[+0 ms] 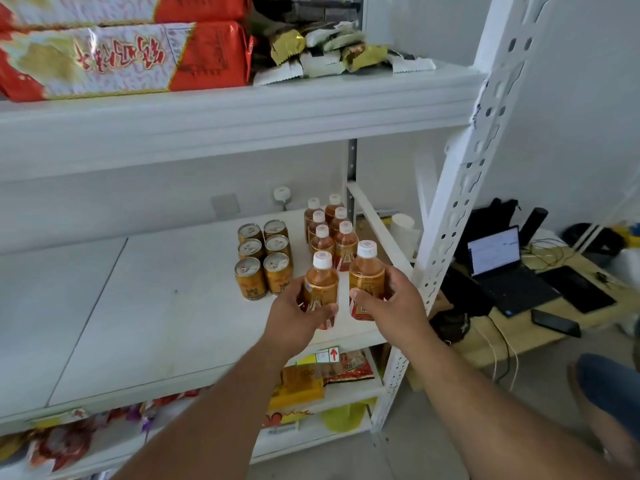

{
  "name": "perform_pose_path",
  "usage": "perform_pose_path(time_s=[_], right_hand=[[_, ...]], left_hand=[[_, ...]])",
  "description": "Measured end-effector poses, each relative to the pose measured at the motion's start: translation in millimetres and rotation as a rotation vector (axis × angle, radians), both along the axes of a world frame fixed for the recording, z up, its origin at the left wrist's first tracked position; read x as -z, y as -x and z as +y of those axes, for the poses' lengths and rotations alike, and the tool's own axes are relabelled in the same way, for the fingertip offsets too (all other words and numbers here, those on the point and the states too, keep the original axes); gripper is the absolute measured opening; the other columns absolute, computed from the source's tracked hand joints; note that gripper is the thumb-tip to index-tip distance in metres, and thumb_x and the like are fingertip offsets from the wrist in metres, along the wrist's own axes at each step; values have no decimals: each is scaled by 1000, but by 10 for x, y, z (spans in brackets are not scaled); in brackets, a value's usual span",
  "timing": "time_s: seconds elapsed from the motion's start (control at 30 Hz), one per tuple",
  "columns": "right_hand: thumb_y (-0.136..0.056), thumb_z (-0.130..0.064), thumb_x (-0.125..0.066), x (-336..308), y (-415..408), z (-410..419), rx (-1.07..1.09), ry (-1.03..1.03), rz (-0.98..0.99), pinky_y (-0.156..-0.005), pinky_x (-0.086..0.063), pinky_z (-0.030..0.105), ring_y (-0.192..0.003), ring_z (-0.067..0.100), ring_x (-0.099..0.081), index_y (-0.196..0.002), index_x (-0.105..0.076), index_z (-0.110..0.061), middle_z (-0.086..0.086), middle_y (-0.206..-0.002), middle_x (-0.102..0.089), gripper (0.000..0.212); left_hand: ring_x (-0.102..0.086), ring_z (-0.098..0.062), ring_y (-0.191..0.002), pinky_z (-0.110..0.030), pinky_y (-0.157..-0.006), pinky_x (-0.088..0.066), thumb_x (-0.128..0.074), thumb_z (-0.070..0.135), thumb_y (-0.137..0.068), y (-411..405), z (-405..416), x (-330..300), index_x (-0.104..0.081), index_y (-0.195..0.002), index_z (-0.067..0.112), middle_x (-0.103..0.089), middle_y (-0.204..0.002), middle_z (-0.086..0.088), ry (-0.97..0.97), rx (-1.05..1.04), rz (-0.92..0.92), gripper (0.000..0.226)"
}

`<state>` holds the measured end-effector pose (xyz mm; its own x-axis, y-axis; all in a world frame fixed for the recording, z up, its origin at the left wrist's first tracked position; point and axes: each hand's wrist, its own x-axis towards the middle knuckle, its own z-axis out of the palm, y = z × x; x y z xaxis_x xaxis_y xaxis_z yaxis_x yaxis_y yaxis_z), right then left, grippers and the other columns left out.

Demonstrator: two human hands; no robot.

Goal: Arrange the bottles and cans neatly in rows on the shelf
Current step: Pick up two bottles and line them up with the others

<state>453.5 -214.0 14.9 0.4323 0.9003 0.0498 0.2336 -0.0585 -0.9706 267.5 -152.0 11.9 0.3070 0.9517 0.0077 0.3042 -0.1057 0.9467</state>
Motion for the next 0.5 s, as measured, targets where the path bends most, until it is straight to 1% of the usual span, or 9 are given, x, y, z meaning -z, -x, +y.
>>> perform_pose_path(time_s=[0.1,0.17,0.2,0.27,0.33,0.4,0.5], right_hand=[[-78,-38,-84,100,-40,154,20,39,-13,-99,-48,35,-116,6,-58,-128,-57,-40,-17,-122,-64,57],[-78,-38,-84,163,-66,254,32,59,-19,-96,-48,32,-115,6,-58,-125,-57,-42,-18,-120,-64,54],[-78,-37,-84,197,-79,311,36,63,-17,-93,-49,30,-115,6,-58,-122,-57,-43,-19,-119,-64,52],[-78,-37,-84,270,-99,432,48,76,-12,-86,-47,25,-113,4,-58,-119,-55,-46,-22,-117,-63,51],[-79,-36,-84,343,-110,537,63,93,-22,-85,-45,24,-113,5,-58,-121,-54,-45,-22,-118,-62,53],[-79,-35,-83,429,-121,627,73,109,-44,-89,-46,28,-114,8,-58,-123,-53,-43,-18,-120,-62,54],[-80,-35,-83,530,-148,752,79,138,-81,-100,-47,39,-117,13,-57,-125,-53,-41,-13,-124,-62,55]], left_hand=[[-63,-1,-101,-27,-84,-54,-84,25,-75,-47,171,74,-56,-122,39,-69,-109,15,9,-6,-23,56],[-62,-4,-104,-30,-83,-56,-84,24,-75,-81,294,136,-57,-124,35,-68,-110,13,20,-11,-37,57],[-62,-5,-104,-29,-82,-57,-84,23,-75,-101,354,168,-57,-126,32,-68,-110,13,19,-9,-41,58],[-63,-4,-101,-20,-78,-55,-84,23,-76,-143,462,244,-57,-128,28,-67,-110,12,12,-5,-35,59],[-62,0,-99,-15,-73,-51,-83,23,-77,-180,541,313,-57,-128,29,-67,-110,13,1,-13,-26,58],[-62,4,-96,-12,-69,-49,-83,22,-77,-211,598,383,-55,-126,31,-67,-110,14,6,-33,-33,57],[-59,14,-87,-4,-60,-45,-83,19,-76,-265,670,509,-54,-121,36,-65,-106,16,5,-64,-39,57]])
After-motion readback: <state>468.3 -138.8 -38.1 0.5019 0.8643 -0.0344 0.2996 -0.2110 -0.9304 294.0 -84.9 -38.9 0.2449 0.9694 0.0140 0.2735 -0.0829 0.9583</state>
